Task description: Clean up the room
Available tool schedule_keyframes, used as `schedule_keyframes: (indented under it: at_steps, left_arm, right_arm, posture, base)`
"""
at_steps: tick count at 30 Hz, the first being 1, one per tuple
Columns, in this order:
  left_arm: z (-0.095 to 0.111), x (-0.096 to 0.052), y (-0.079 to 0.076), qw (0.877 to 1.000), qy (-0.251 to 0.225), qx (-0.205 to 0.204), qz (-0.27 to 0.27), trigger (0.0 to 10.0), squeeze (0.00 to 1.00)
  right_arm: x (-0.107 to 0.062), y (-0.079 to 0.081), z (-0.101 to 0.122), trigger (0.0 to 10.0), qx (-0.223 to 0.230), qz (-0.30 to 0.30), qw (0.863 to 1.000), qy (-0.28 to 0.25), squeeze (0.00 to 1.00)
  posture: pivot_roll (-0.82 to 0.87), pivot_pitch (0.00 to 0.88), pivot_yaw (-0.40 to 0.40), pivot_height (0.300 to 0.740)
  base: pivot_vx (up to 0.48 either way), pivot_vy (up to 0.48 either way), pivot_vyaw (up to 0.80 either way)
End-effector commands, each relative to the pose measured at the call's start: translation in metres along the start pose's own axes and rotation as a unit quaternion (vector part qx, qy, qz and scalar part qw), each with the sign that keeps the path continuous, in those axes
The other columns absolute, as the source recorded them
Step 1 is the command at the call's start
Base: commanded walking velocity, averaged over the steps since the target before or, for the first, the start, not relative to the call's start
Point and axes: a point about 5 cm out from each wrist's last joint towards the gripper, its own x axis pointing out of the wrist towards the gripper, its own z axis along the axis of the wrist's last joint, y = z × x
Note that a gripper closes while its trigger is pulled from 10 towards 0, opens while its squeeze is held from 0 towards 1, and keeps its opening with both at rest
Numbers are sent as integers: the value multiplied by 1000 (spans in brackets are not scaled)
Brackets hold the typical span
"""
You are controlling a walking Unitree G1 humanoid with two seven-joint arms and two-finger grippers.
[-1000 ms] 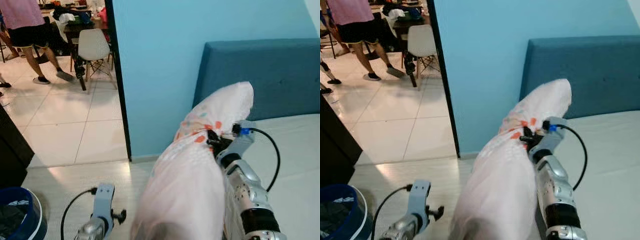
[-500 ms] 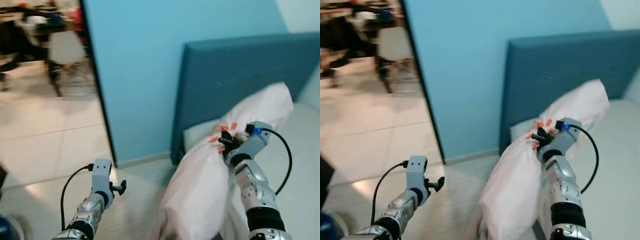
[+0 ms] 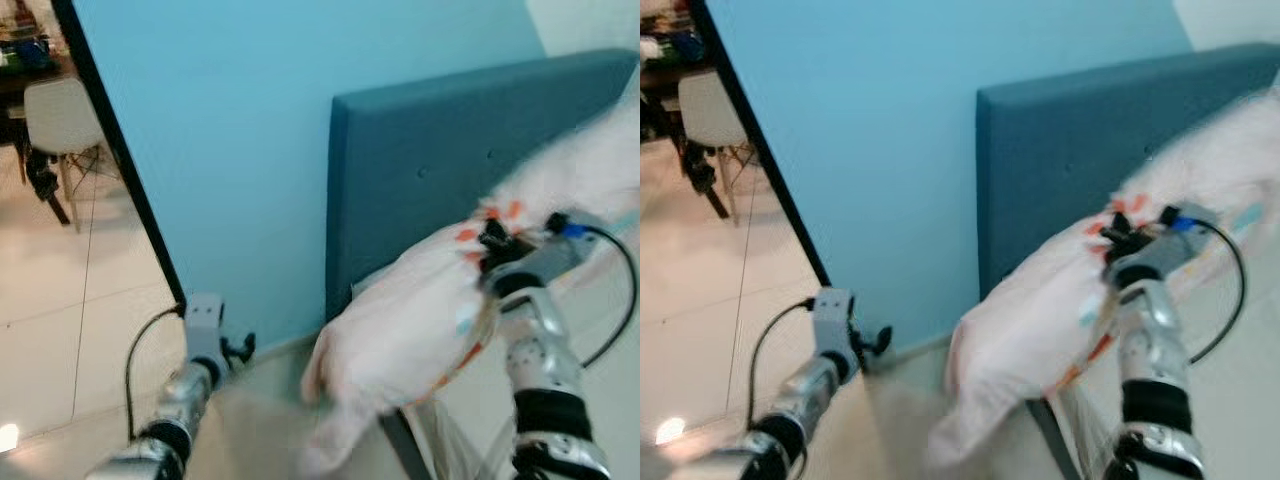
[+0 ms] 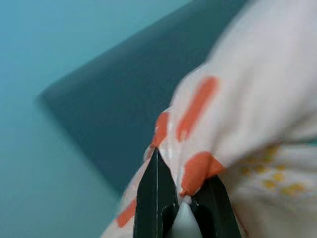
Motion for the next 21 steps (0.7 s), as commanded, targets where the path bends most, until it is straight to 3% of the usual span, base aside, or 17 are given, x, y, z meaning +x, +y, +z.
schedule_keyframes:
  at_steps: [1,16,21]
  left_arm:
    - [-7,-4,8,1000,11,1,10,10000,0]
    - [-14,-4,-7,1000,19,2,-16,10000,0]
    - [-21,-5,-17,999,35,-1,-36,10000,0]
  right_arm:
    - [5,21,12,10000,3,41,999,-34,0]
    - [4,16,19,10000,3,28,999,-46,0]
    - [3,11,23,10000,0,21,999,-49,0]
  posture:
    - [-12,0,-3,724]
    - [-18,0,0,724]
    - [-20,0,-2,724]
  base:
    - [480,0,0]
    - [480,0,0]
    - [129,-55,0]
